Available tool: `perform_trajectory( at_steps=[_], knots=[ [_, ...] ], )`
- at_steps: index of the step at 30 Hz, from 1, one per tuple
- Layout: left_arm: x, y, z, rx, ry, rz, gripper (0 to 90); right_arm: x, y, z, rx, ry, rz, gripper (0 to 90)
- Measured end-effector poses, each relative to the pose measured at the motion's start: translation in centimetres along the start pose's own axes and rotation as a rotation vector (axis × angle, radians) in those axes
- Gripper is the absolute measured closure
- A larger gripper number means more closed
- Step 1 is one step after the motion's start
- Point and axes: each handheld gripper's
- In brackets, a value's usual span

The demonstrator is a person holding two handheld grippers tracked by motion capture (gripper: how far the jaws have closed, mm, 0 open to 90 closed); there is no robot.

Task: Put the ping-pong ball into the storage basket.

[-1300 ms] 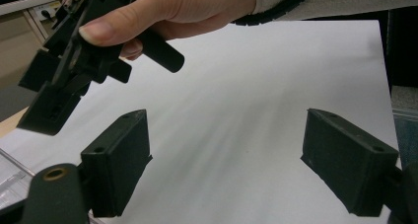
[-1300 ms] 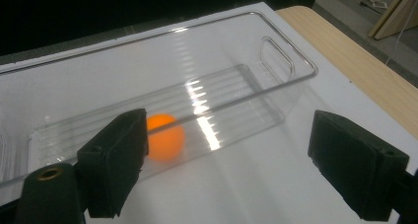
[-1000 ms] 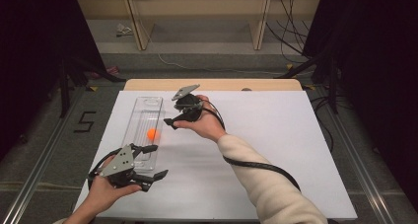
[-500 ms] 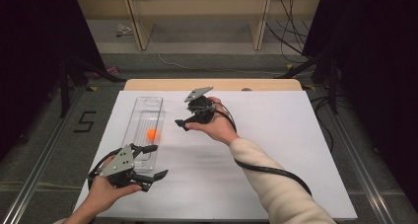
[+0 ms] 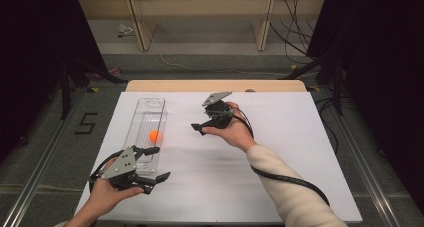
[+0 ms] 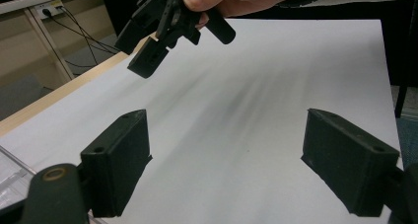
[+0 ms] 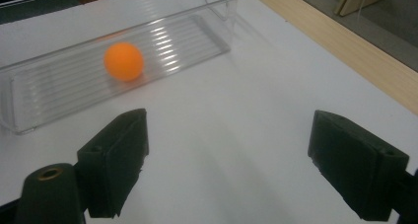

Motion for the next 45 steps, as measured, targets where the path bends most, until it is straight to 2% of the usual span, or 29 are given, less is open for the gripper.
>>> perform_trajectory(
  at_steps=[19,34,45],
  knots=[
    [0.0,0.0,0.0,0.001,0.0,0.001,17.8,-3.5,-2.7,-1.5,-0.041,0.048,0.007,16.6],
    [0.0,0.0,0.1,0.006,-0.002,0.003,17.8,-6.6,-6.0,-2.6,-0.087,0.097,0.001,16.5],
    [0.0,0.0,0.1,0.01,-0.003,0.003,17.8,-9.0,-8.4,-2.6,-0.115,0.127,-0.007,16.5]
  ],
)
Point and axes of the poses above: each handheld gripper's, and its own axes: y roughly forward along the jaws, x roughly out of its top, z roughly to its left, and after that the axes turned 3 degrees about z, right-handed
